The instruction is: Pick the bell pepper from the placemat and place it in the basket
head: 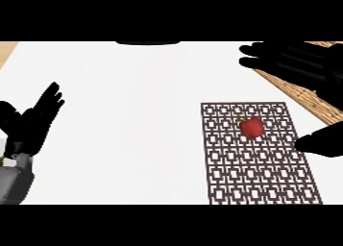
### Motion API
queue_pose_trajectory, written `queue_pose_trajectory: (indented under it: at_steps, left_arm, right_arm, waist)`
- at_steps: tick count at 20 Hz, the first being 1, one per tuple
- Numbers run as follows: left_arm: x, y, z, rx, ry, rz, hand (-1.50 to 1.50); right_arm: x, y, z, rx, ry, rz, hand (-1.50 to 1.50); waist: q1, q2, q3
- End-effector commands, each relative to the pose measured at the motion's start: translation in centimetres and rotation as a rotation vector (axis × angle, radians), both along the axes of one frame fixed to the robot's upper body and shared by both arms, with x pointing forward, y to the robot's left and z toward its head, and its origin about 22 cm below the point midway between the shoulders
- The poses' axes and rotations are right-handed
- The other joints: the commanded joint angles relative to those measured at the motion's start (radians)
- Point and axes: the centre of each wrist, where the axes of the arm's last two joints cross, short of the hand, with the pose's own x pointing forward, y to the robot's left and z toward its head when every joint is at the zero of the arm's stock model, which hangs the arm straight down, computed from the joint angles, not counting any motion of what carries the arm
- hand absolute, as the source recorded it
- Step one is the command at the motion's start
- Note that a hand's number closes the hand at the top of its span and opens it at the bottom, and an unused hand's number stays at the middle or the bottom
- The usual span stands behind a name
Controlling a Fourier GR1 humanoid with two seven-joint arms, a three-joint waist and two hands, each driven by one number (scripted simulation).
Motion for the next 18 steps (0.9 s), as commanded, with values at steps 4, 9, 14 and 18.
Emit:
queue_pose_trajectory:
  at_steps: [4, 9, 14, 18]
  left_arm:
    - [0.0, -0.3, -0.2, -0.005, -0.003, -0.025, 0.0]
    - [0.3, -0.9, 0.8, -0.021, 0.001, -0.024, 0.0]
    - [1.8, -0.4, 1.2, 0.006, -0.019, -0.012, 0.0]
    - [-0.7, 1.1, 2.0, 0.013, -0.006, -0.018, 0.0]
  right_arm:
    - [1.3, -2.3, 4.7, -0.254, 0.182, -0.058, -1.5]
    - [1.7, -5.4, 5.3, -0.22, 0.252, -0.01, -1.5]
    - [3.1, -9.2, 4.3, -0.115, 0.324, 0.033, -1.5]
    - [1.3, -11.7, 1.2, -0.016, 0.289, 0.039, -1.5]
  waist:
    - [0.014, 0.006, 0.001]
    - [0.013, 0.006, 0.003]
    - [0.013, 0.011, 0.003]
    - [0.013, 0.006, 0.005]
